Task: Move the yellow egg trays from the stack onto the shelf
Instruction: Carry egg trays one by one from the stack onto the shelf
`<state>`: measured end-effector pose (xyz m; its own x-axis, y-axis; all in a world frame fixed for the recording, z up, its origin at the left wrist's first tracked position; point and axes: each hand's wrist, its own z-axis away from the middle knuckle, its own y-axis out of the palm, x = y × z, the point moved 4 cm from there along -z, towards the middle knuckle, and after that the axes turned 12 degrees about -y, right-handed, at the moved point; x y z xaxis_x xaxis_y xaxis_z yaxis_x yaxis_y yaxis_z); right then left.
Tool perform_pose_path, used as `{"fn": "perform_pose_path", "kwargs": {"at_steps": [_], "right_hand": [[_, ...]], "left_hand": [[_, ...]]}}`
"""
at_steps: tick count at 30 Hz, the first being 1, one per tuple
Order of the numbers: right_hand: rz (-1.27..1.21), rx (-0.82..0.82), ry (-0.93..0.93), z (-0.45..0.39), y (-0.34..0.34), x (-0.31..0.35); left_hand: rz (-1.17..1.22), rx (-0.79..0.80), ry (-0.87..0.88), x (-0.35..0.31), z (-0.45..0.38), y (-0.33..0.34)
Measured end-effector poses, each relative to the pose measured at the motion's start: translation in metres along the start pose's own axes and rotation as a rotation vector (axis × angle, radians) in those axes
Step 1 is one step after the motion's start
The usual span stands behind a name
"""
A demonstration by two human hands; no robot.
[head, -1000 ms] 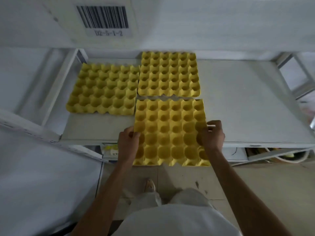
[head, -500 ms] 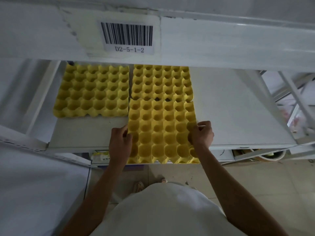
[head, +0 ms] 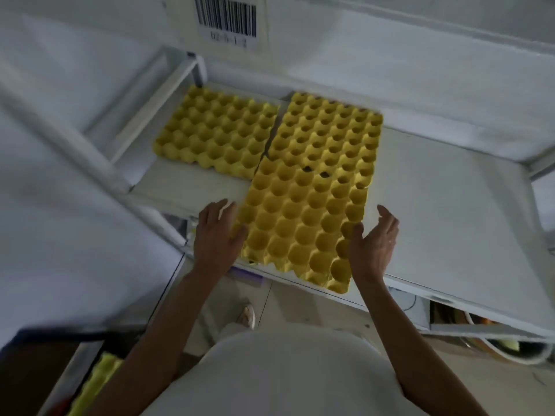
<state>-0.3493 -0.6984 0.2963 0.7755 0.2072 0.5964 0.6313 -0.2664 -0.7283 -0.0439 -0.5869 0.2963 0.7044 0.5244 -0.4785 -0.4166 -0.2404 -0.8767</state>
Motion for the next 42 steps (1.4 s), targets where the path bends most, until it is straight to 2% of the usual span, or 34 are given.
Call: {"fn": "perform_pose_path", "kwargs": {"at_steps": [4,7,10,12,14,16,19,21,24,30,32,35,40,42], "right_hand": [[0.036,0.2,-0.485,0.017,-0.022,0.022],[0.015,0.369,-0.783,0.057,-0.029,0.022],[-0.069,0.485,-0.972,0.109,-0.037,0.021],[-0.072,0.601,-1.077,0.148,-0.043,0.028],[0.001,0.78,-1.183,0.19,-0.05,0.034],[0.072,0.91,-1.261,0.23,-0.055,0.039],[0.019,0.963,-1.368,0.28,-0.052,0.051],[0.005,1.001,-1.418,0.314,-0.046,0.058],[0.036,1.146,-1.417,0.357,-0.033,0.066],[0.121,1.183,-1.393,0.411,0.005,0.099],[0.156,1.247,-1.385,0.429,0.014,0.109],[0.197,1.386,-1.337,0.451,0.034,0.123],[0.217,1.558,-1.204,0.479,0.113,0.163],[0.229,1.62,-1.135,0.491,0.156,0.18]], "left_hand": [[-0.115,-0.176,-0.082,0.003,0.083,0.0],[-0.251,-0.183,-0.208,0.015,0.175,0.021],[-0.312,-0.198,-0.344,0.027,0.275,0.041],[-0.334,-0.139,-0.497,0.034,0.338,0.051],[-0.28,-0.094,-0.657,0.037,0.401,0.055],[-0.252,-0.117,-0.772,0.046,0.448,0.055],[-0.2,-0.152,-0.931,0.067,0.493,0.049],[-0.193,-0.156,-0.996,0.085,0.52,0.044],[-0.18,-0.133,-1.017,0.111,0.551,0.039],[-0.158,-0.117,-1.017,0.168,0.58,0.033],[-0.115,-0.068,-1.037,0.187,0.584,0.036],[-0.065,-0.056,-1.047,0.219,0.578,0.044],[0.076,0.17,-1.187,0.297,0.534,0.061],[0.19,0.201,-1.274,0.33,0.513,0.064]]}}
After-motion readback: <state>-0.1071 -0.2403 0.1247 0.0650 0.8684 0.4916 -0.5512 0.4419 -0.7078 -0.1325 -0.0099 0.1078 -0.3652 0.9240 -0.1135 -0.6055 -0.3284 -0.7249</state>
